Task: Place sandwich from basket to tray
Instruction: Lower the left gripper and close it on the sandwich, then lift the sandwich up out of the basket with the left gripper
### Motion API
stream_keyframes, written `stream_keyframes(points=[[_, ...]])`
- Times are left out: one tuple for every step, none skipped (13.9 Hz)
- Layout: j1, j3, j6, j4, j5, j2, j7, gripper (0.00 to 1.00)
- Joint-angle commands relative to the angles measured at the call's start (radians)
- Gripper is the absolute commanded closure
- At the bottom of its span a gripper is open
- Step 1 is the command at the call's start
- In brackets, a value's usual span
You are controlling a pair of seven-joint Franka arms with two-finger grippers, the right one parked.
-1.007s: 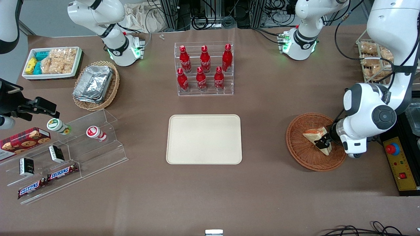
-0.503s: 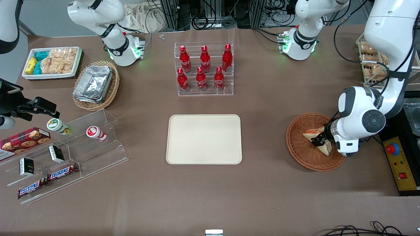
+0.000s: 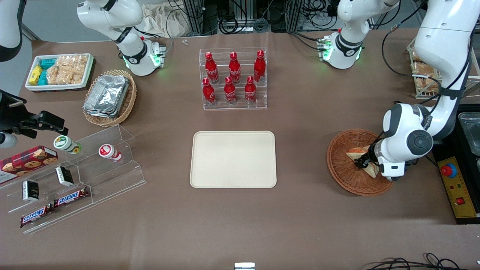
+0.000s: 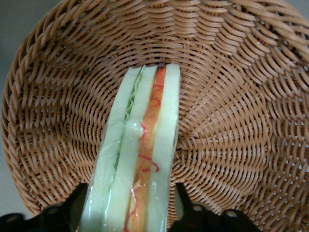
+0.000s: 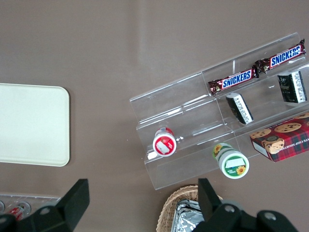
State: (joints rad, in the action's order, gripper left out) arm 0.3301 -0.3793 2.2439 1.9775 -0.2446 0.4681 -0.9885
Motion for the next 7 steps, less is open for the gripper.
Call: stream_keyframes(points=[[0.010, -0.009, 0.026, 0.009, -0.033, -0.003, -0.045, 1.00], [0.010, -0.009, 0.025, 0.004, -0.033, -0.005, -0.056, 1.00], [0.010, -0.009, 0.023, 0.001, -0.033, -0.005, -0.064, 1.00], [0.010, -0.009, 0.017, -0.003, -0.033, -0.008, -0.068, 1.00], [0.010, -0.009, 0.013, -0.012, -0.032, -0.014, -0.070, 1.00], [0.010, -0.009, -0.001, -0.025, -0.025, -0.020, -0.071, 1.00], [0.010, -0.010, -0.042, -0.046, -0.019, -0.028, -0.071, 1.00]])
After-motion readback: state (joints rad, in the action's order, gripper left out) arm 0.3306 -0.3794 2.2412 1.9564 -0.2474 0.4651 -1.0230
